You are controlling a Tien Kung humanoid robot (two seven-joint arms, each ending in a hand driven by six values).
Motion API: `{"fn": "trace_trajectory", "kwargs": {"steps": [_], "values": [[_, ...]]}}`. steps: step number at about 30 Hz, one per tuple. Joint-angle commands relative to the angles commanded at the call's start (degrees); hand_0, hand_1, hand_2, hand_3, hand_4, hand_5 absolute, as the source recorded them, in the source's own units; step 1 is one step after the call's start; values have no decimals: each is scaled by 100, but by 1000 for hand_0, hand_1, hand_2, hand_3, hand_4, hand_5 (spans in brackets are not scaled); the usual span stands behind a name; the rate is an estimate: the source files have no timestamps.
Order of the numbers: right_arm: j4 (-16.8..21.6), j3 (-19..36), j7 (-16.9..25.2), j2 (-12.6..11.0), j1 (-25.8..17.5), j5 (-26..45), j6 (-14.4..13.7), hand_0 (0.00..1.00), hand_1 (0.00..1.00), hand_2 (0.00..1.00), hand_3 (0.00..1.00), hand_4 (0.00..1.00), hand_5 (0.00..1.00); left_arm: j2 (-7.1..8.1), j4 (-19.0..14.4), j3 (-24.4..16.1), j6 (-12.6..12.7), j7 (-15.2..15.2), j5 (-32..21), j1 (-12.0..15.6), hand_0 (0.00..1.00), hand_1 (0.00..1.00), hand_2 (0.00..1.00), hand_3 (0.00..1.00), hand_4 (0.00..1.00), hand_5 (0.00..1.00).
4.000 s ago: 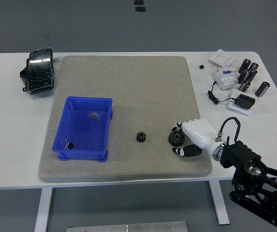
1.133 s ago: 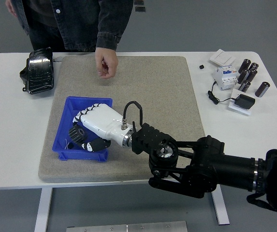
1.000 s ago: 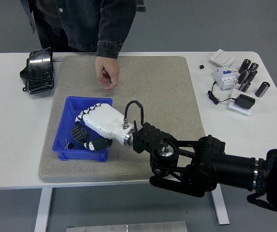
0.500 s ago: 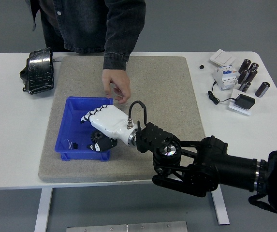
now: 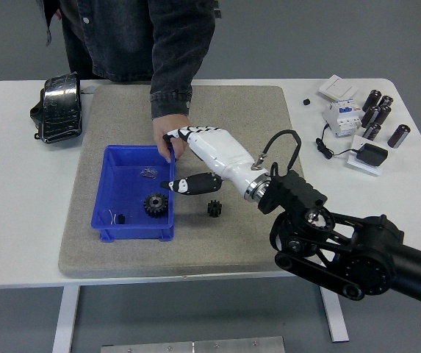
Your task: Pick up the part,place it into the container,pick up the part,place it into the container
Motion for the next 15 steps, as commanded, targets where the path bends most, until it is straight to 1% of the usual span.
{"fn": "trace_trajectory", "kwargs": {"steps": [2,3,6,8,9,14,15], "values": [[-91,-59,-30,-230,-78,-128,17,631,694,765,783,878,484,1,0,-12,-2,6,8,7,688,689,693,716,765,218],[-129,-92,-41,-302,-102,-172,31,577,672,755,773,859,465,2,1,-16,-2,8,13,7,688,688,693,713,763,219],[-298,-247,-62,-437,-170,-267,82,577,672,755,773,859,465,8,5,6,-2,-7,-18,0,688,688,693,713,763,219],[-408,-333,-72,-469,-210,-305,118,577,672,755,773,859,465,10,7,32,-2,-22,-49,-7,688,688,693,713,763,219],[-486,-397,-82,-488,-247,-328,150,557,659,753,774,851,457,10,8,52,-2,-31,-71,-11,688,688,693,711,761,222],[-618,-653,-106,-518,-313,-315,241,557,659,753,774,851,457,7,6,42,-2,-24,-63,-6,688,688,693,711,761,222],[-624,-705,-108,-517,-313,-304,251,531,649,752,766,834,443,7,6,32,-1,-19,-54,-4,688,688,693,709,761,223]]}}
